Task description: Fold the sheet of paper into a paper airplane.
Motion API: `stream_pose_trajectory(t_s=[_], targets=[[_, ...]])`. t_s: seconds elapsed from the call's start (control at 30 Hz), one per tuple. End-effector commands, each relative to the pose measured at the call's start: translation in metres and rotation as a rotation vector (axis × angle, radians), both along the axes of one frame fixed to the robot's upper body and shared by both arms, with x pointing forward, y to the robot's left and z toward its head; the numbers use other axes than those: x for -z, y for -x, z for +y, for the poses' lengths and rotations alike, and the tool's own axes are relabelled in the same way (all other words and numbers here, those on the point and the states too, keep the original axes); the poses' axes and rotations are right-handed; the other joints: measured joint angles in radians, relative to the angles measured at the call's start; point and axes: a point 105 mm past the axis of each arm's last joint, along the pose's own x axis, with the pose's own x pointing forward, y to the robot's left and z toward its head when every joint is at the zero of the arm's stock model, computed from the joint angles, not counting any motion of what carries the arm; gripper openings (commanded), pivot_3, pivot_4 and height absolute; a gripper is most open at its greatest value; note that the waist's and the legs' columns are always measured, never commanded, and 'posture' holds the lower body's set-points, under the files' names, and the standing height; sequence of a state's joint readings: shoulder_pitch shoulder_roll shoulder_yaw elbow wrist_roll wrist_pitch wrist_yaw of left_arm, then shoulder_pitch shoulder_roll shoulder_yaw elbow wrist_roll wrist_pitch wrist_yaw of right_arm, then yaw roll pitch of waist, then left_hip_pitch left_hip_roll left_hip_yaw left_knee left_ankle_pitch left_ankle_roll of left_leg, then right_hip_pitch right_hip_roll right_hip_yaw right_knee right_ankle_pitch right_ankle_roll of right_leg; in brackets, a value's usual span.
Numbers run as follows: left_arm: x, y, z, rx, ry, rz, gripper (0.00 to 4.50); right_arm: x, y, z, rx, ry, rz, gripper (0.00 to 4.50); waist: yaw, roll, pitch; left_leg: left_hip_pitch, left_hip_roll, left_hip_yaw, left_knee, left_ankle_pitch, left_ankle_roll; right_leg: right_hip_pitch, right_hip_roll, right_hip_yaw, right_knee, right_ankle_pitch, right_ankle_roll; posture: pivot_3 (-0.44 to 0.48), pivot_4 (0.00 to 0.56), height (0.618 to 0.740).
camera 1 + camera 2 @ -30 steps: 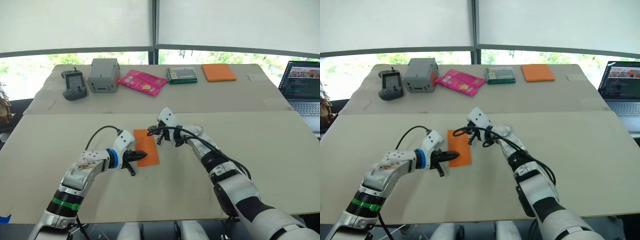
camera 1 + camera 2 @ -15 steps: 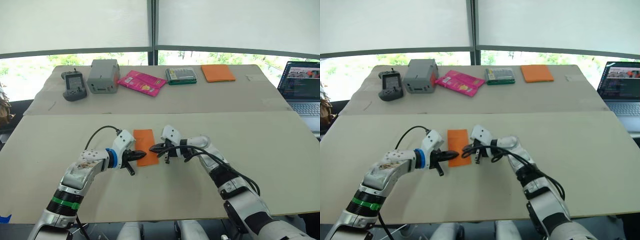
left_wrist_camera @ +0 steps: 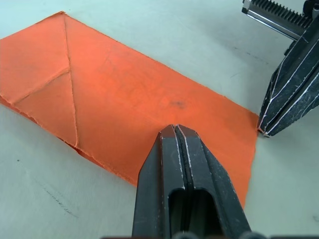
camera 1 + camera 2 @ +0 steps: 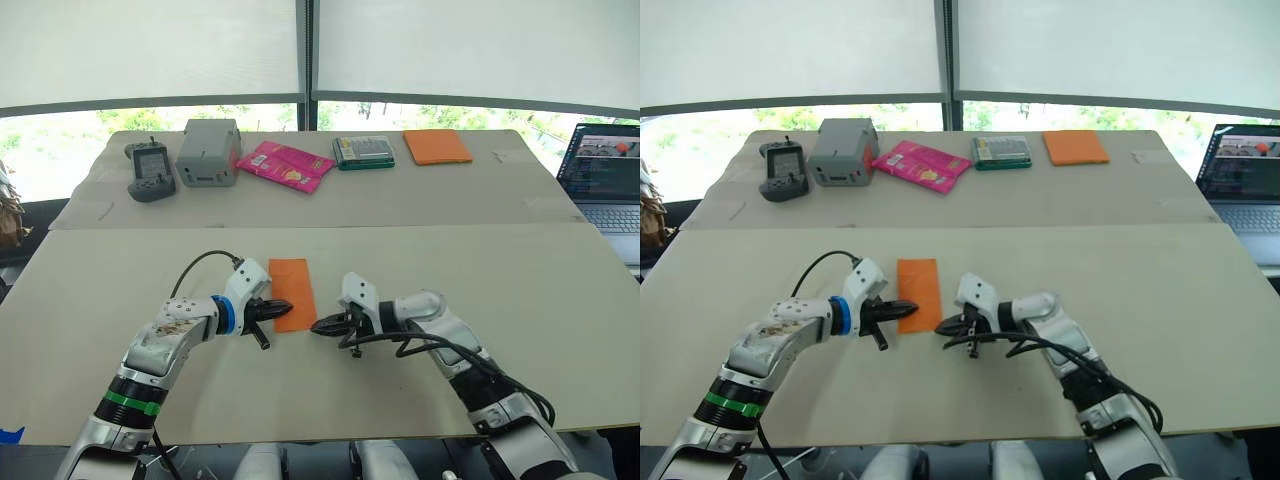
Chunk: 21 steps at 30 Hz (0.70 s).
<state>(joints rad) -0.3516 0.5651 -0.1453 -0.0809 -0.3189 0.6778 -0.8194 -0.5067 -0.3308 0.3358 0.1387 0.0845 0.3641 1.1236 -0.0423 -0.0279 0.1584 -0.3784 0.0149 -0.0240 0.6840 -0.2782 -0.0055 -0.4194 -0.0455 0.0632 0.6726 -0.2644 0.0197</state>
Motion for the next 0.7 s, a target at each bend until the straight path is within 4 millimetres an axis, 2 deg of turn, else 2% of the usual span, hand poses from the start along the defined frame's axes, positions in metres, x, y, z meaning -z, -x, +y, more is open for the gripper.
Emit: stream_pose_trajectory(t_s=[0.03, 0.1, 0.2, 0.33, 0.5, 0.6, 0.7], targets=[[-0.004, -0.004, 0.006, -0.034, 0.024, -0.014, 0.00, -0.040, -0.009, -0.004, 0.058, -0.105, -0.047, 0.06, 0.000, 0.000, 0.000, -0.001, 0.000, 0.000, 0.000, 0.000, 0.000, -0.001, 0.000, 0.000, 0.000, 0.000, 0.000, 0.000, 0.150, 0.740], [-0.011, -0.008, 0.006, -0.041, 0.048, -0.033, 0.00, -0.053, -0.017, -0.003, 0.099, -0.114, -0.095, 0.06, -0.001, 0.000, 0.000, -0.003, 0.000, 0.000, 0.000, 0.000, 0.000, -0.003, 0.000, 0.000, 0.000, 0.000, 0.000, 0.000, 0.150, 0.740], [-0.016, -0.014, 0.010, -0.039, 0.049, -0.044, 0.00, -0.059, -0.025, 0.010, 0.133, -0.119, -0.117, 0.06, -0.002, 0.000, 0.000, -0.003, 0.000, 0.000, 0.000, 0.000, 0.000, -0.004, 0.000, 0.000, 0.000, 0.000, 0.000, 0.000, 0.150, 0.740], [-0.023, -0.021, 0.006, -0.022, 0.063, -0.060, 0.00, -0.042, -0.032, 0.019, 0.164, -0.068, -0.129, 0.06, -0.001, 0.000, 0.000, -0.005, 0.000, -0.001, 0.000, 0.000, 0.000, -0.004, 0.000, -0.001, 0.000, 0.000, 0.000, 0.000, 0.150, 0.740], [-0.036, -0.024, 0.011, -0.044, 0.119, -0.073, 0.00, -0.027, -0.036, 0.017, 0.192, -0.014, -0.138, 0.06, 0.002, 0.000, 0.000, -0.009, -0.001, 0.000, 0.000, 0.000, 0.000, -0.006, -0.004, -0.001, -0.005, 0.001, 0.001, 0.000, 0.150, 0.740], [-0.050, -0.025, 0.026, -0.064, 0.141, -0.096, 0.00, -0.036, -0.032, 0.019, 0.186, -0.053, -0.138, 0.06, 0.000, 0.000, 0.000, -0.010, -0.002, 0.000, 0.000, 0.000, 0.000, -0.006, -0.005, -0.002, -0.007, 0.001, 0.003, 0.000, 0.150, 0.740], [-0.065, -0.024, 0.043, -0.078, 0.158, -0.124, 0.00, -0.055, -0.028, 0.011, 0.180, -0.100, -0.141, 0.06, -0.003, 0.000, 0.000, -0.010, -0.001, 0.000, 0.000, 0.000, 0.000, -0.006, -0.004, -0.002, -0.007, 0.002, 0.003, 0.000, 0.150, 0.740]])
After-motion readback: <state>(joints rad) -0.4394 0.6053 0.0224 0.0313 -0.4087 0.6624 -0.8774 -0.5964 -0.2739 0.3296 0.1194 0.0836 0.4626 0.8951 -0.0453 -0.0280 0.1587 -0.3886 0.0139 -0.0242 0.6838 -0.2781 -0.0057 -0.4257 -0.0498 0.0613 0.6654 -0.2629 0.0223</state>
